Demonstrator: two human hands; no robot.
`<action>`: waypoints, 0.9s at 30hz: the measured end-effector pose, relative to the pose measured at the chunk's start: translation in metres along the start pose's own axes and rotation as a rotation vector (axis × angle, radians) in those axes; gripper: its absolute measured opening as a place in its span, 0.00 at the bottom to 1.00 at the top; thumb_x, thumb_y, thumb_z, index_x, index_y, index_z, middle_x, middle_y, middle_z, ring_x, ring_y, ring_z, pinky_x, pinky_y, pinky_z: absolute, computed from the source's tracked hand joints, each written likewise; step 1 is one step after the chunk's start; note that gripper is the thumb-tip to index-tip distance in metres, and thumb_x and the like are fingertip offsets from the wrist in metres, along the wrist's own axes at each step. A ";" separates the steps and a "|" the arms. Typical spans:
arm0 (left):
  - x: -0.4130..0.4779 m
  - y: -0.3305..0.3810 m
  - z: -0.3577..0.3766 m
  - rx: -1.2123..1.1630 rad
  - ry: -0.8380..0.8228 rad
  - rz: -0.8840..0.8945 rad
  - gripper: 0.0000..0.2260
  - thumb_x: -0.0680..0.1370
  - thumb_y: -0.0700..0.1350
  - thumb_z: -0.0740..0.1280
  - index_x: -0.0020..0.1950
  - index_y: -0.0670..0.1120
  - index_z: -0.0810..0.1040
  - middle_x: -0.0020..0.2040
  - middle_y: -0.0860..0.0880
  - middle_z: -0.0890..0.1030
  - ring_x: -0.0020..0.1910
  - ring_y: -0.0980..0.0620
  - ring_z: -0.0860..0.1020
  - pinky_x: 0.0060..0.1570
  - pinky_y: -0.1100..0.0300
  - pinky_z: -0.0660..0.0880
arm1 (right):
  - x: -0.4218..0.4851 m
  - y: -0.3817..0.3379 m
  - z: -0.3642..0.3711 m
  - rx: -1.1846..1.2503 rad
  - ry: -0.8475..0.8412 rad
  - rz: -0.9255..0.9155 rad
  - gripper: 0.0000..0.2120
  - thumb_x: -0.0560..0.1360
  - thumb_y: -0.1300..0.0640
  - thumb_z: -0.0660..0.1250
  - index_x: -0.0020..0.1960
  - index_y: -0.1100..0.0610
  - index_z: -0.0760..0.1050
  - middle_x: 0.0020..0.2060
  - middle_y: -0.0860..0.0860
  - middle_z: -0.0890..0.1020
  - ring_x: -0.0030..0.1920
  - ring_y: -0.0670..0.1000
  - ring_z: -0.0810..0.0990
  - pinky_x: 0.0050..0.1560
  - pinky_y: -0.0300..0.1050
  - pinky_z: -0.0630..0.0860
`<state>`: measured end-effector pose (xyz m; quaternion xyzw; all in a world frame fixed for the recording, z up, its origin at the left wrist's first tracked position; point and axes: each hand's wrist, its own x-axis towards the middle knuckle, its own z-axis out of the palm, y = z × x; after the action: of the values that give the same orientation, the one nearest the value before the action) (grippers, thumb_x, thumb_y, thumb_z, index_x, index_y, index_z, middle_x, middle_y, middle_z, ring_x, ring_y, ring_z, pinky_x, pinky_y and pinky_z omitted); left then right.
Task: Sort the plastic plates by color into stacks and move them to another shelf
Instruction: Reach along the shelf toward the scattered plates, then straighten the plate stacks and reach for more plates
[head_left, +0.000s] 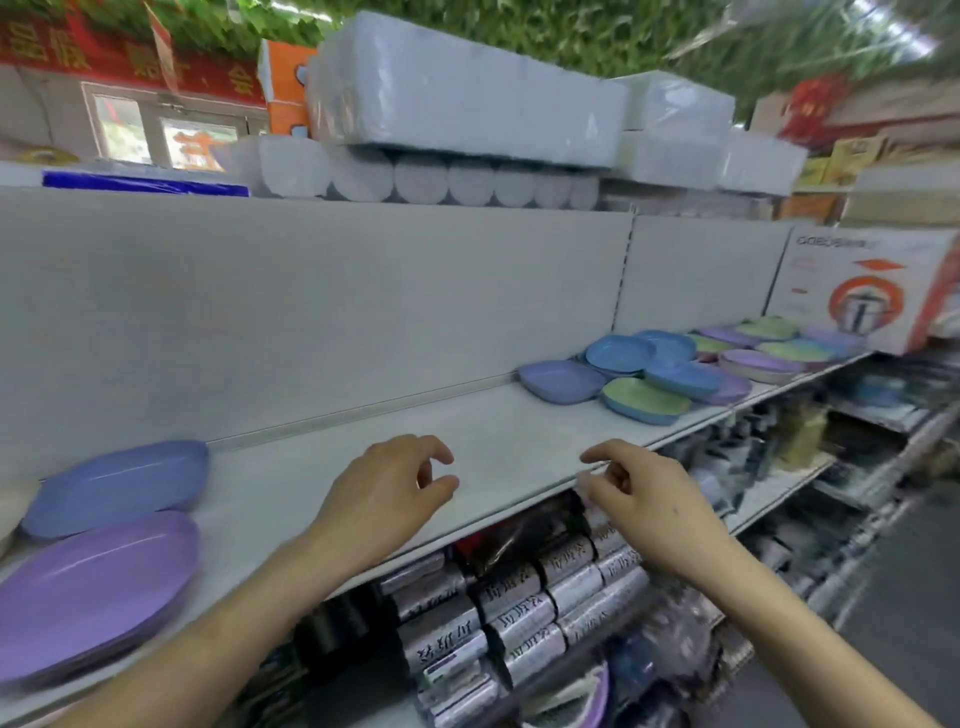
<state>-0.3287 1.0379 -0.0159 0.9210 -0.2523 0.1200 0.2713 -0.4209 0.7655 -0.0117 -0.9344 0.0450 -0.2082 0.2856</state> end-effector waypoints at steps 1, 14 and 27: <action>0.009 0.011 0.011 -0.012 -0.008 0.016 0.10 0.80 0.58 0.66 0.61 0.60 0.79 0.46 0.60 0.78 0.47 0.58 0.76 0.53 0.52 0.77 | 0.001 0.014 -0.009 -0.014 0.007 0.008 0.09 0.78 0.51 0.68 0.58 0.48 0.80 0.35 0.46 0.80 0.38 0.43 0.77 0.40 0.38 0.71; 0.132 0.094 0.108 -0.027 -0.156 0.105 0.12 0.79 0.58 0.68 0.61 0.60 0.79 0.48 0.59 0.78 0.49 0.56 0.77 0.55 0.52 0.77 | 0.048 0.140 -0.075 -0.115 0.042 0.084 0.08 0.81 0.47 0.66 0.58 0.45 0.78 0.38 0.46 0.80 0.38 0.45 0.78 0.42 0.46 0.78; 0.276 0.070 0.131 0.081 -0.004 -0.005 0.07 0.78 0.52 0.69 0.56 0.57 0.80 0.44 0.58 0.78 0.44 0.56 0.77 0.49 0.52 0.78 | 0.225 0.222 -0.079 -0.077 0.017 -0.047 0.11 0.80 0.47 0.67 0.61 0.44 0.78 0.39 0.44 0.79 0.39 0.41 0.78 0.38 0.37 0.68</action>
<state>-0.1219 0.8036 0.0057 0.9321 -0.2457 0.1278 0.2335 -0.2409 0.4939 0.0067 -0.9438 0.0334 -0.2207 0.2439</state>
